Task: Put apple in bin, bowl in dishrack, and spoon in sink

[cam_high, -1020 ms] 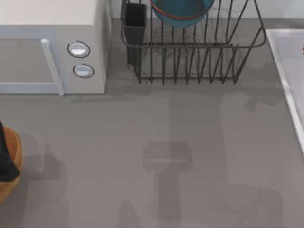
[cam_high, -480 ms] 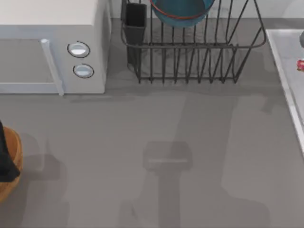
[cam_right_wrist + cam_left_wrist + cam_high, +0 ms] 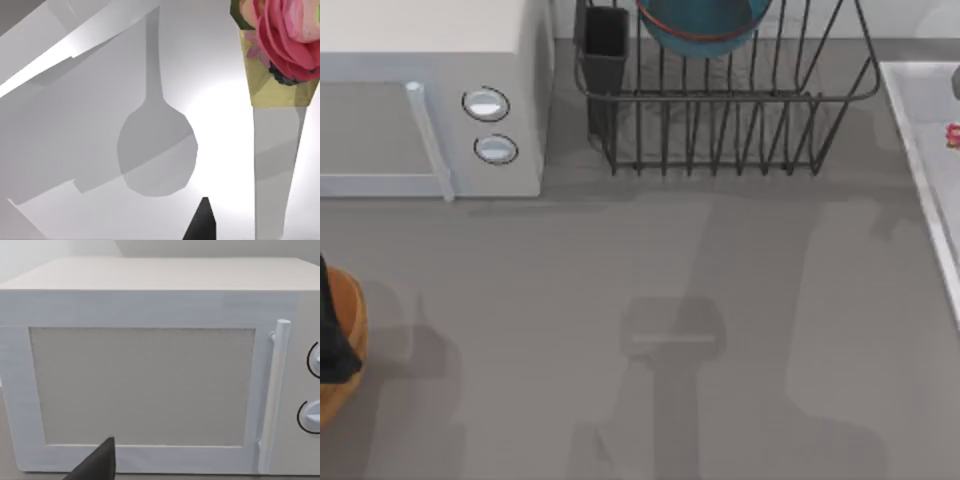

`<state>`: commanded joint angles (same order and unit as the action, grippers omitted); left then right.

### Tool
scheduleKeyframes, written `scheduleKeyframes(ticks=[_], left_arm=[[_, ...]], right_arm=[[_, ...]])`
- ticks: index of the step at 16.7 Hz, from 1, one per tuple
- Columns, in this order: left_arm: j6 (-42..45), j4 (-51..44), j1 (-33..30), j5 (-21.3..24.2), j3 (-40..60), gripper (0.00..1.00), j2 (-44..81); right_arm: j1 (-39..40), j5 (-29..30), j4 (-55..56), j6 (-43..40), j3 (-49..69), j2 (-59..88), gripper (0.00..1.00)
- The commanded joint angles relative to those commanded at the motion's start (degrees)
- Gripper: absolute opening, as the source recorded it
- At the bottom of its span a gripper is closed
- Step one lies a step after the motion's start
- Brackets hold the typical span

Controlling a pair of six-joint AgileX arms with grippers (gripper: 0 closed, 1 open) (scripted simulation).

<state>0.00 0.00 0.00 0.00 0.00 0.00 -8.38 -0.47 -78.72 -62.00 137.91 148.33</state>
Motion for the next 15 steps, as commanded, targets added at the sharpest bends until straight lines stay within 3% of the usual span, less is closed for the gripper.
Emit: scheduleKeyframes(ticks=[9, 15], left_arm=[[0.00, 0.00, 0.00, 0.00, 0.00, 1.00, 0.00], [0.00, 0.00, 0.00, 0.00, 0.00, 1.00, 0.00]], right_arm=[[0.00, 0.00, 0.00, 0.00, 0.00, 0.00, 0.98], [0.00, 0.00, 0.00, 0.00, 0.00, 0.00, 1.00]])
